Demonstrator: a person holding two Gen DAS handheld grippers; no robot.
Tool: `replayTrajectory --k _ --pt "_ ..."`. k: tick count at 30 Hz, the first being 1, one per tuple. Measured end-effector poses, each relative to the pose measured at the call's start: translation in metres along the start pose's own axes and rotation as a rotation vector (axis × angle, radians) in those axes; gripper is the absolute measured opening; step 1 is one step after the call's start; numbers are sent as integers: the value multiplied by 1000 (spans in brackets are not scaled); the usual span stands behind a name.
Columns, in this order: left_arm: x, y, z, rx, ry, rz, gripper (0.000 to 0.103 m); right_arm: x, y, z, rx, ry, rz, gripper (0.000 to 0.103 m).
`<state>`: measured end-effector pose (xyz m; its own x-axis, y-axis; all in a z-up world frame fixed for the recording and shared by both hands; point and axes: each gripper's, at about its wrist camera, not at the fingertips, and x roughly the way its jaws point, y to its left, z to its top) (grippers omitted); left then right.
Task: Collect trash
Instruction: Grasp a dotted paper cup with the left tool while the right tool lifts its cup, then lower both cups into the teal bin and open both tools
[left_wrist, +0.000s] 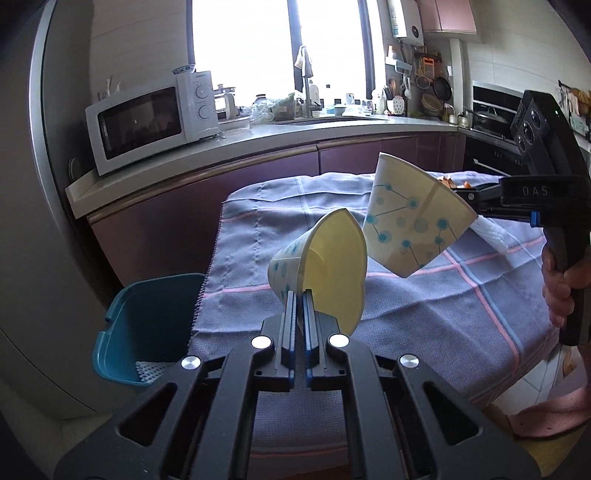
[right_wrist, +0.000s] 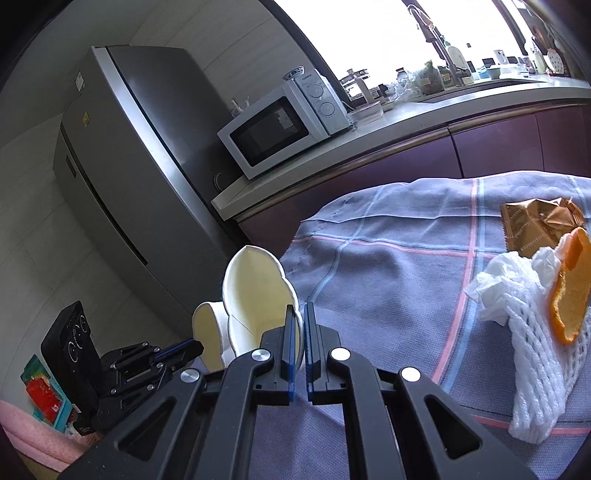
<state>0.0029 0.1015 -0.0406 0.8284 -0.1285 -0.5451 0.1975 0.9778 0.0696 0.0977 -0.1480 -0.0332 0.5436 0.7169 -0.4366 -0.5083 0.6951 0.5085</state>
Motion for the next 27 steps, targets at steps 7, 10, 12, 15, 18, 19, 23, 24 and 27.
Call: replayTrajectory --k 7,10,12,15,18,19,23,24,27 --pt "-16 57 9 -118 -49 78 3 45 36 24 -50 43 75 3" --pt "-22 84 10 -153 -66 131 3 69 53 33 -74 66 101 3" --pt "-23 101 10 -170 -68 173 3 87 63 39 -76 84 121 3" --pt "-21 127 8 -197 -61 215 3 115 76 46 -84 113 135 3" --pt "-12 148 3 -221 -38 234 3 141 89 49 -94 143 136 3" --pt "-7 155 1 -231 -25 235 3 148 92 49 -97 155 137 3" --pt "16 176 -10 -264 31 243 3 179 106 48 -112 200 117 3" --pt "22 180 -12 -269 46 243 3 186 109 48 -117 210 110 4" --pt "41 189 -21 -284 85 240 4 205 117 45 -125 245 97 4"
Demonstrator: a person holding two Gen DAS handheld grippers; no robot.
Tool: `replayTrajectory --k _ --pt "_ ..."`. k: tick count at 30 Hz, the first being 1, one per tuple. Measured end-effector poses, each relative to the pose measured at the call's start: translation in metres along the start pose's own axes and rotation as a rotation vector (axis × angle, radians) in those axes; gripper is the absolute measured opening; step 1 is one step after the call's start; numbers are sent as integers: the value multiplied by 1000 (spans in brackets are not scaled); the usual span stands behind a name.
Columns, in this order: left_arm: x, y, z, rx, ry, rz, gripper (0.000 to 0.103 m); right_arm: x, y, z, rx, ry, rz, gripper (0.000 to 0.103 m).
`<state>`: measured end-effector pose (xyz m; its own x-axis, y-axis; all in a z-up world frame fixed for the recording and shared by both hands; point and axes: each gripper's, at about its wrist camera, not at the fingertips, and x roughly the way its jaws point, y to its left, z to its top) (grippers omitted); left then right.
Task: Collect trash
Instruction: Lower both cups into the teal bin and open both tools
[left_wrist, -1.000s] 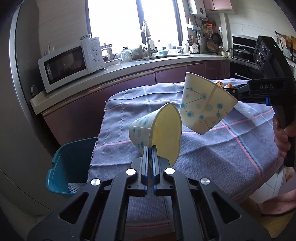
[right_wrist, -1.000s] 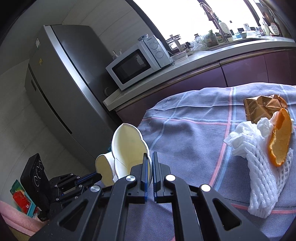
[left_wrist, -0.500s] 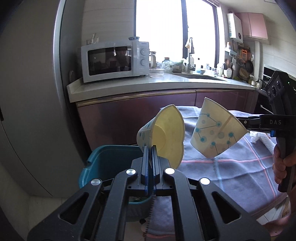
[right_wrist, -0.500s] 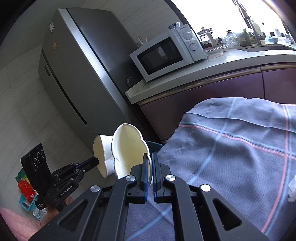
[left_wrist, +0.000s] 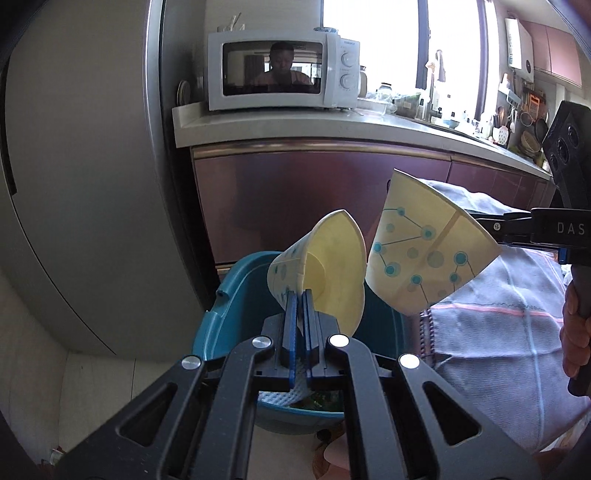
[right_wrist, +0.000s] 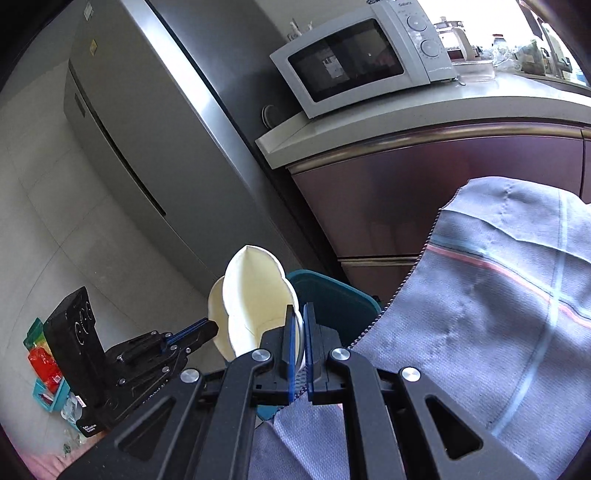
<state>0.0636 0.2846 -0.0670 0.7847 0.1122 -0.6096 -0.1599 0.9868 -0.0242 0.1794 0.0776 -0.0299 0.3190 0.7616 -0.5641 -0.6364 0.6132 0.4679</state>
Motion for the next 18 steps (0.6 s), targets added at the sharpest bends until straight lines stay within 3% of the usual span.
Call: replayTrajectory --k 9,15,18 --pt "52 16 -10 -75 100 -33 4 32 0 -2 16 59 -42 18" --pt "57 14 -14 -97 96 -53 7 22 -5 -7 21 50 -38 18" --pt "46 8 -14 -92 66 -61 16 8 -6 -12 15 28 -31 20"
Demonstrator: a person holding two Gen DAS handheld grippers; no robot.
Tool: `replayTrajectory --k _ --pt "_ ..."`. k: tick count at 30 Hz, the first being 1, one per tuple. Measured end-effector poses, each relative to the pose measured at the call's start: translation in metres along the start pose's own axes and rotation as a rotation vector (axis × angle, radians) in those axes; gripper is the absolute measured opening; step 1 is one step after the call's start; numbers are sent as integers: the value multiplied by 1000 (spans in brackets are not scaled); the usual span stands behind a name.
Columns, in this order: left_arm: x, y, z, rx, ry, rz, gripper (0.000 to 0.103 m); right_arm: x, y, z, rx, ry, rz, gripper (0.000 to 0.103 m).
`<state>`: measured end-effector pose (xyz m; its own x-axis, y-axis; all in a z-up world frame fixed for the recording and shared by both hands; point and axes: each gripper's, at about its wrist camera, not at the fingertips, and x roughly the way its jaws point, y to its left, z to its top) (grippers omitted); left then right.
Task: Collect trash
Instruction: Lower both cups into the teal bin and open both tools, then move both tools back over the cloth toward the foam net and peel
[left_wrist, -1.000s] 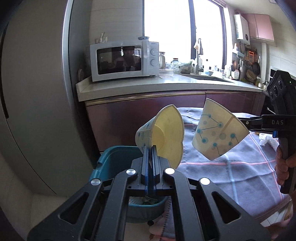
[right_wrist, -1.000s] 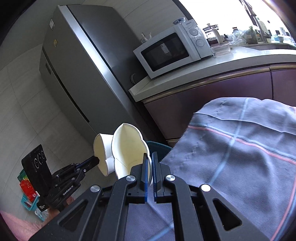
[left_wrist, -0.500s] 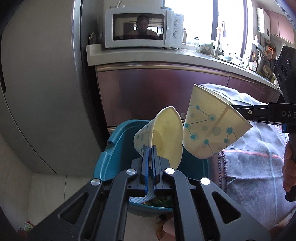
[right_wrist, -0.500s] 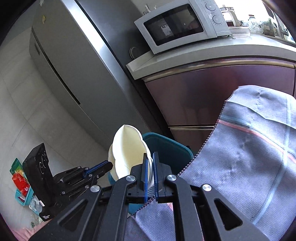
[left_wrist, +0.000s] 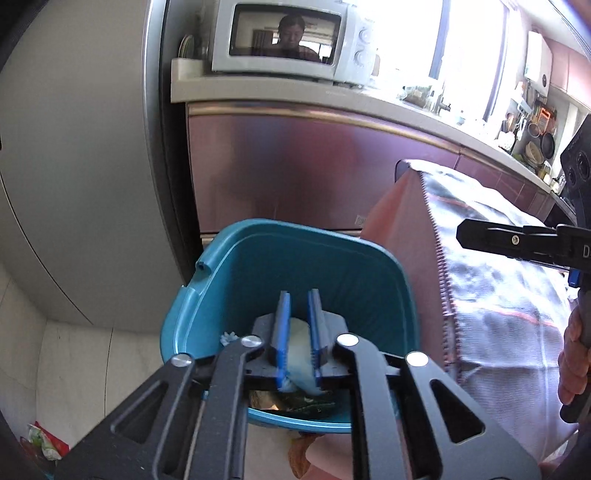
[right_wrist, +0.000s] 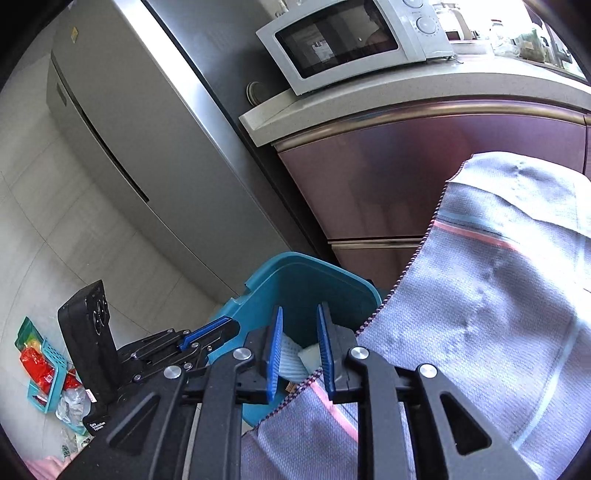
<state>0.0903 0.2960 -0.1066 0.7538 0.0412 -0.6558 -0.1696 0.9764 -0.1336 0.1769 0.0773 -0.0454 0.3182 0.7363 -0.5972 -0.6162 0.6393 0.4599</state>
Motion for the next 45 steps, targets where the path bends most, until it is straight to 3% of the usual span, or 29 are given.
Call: replayTrajectory --k 3,6,9,12,25,35,45 --pt "-14 -9 3 8 -34 -28 21 -17 1 -5 -15 -33 0 29" --pt "-30 -23 5 28 -78 -58 29 -37 2 -11 -37 -66 -9 31" --pt "-46 -41 4 60 -118 -87 45 -62 1 -19 -61 -103 -30 38" --pt "-60 -64 4 104 -151 -130 51 -89 -4 -29 -73 -139 -62 43" --pt "-104 -182 -7 274 -240 -328 83 -196 -60 -95 34 -281 -273 54" --pt "-95 -270 -23 400 -179 -468 85 -268 -113 -144 169 -377 -414 55" --pt "-65 -336 -27 461 -72 -577 83 -294 -155 -170 268 -395 -480 55"
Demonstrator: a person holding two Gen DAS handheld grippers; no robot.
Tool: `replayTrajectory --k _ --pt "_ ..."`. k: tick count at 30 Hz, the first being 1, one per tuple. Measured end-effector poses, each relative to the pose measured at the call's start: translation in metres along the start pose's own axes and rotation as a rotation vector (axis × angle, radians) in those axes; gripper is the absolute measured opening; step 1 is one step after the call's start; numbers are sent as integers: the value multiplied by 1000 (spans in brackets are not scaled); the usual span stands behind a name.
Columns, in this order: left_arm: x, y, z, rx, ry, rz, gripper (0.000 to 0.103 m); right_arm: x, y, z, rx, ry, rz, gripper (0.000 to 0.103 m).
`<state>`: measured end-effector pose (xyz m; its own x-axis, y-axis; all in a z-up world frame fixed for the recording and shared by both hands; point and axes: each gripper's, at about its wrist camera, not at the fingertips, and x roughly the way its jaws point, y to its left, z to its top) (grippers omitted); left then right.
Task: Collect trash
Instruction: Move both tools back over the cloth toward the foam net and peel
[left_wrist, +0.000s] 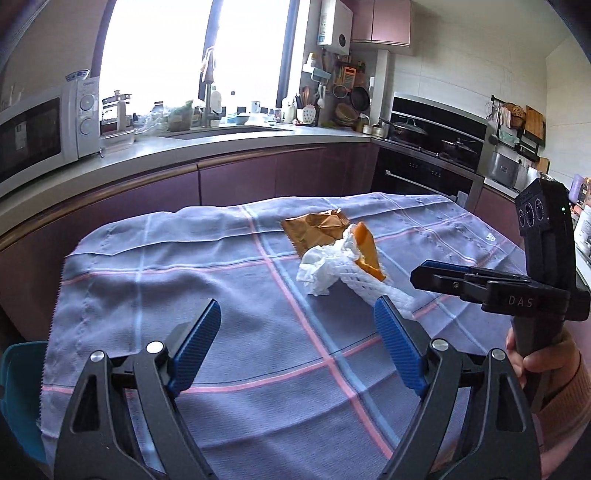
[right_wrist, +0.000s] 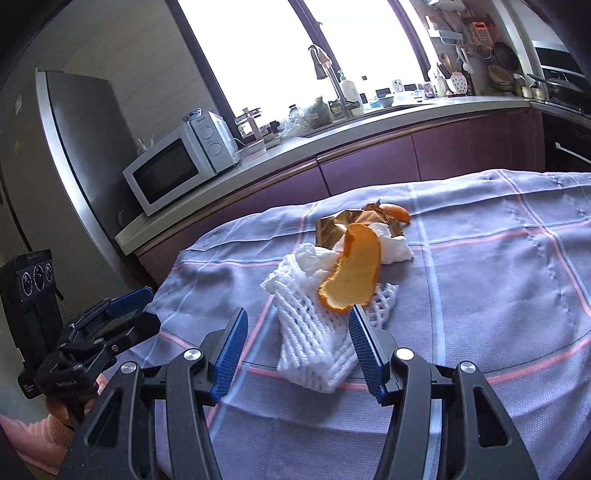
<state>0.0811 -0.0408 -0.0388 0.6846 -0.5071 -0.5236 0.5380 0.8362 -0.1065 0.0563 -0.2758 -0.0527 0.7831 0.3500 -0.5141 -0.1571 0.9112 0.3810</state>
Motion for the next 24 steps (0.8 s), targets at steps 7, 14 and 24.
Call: replayTrajectory --k 7,14,24 --pt "33 -22 7 7 59 -74 79 2 -18 0 35 -1 -10 55" --pt "61 -35 13 -14 115 -126 74 3 -31 2 54 1 -13 55" --pt "106 -46 14 -81 227 -198 53 22 -41 24 40 34 4 53"
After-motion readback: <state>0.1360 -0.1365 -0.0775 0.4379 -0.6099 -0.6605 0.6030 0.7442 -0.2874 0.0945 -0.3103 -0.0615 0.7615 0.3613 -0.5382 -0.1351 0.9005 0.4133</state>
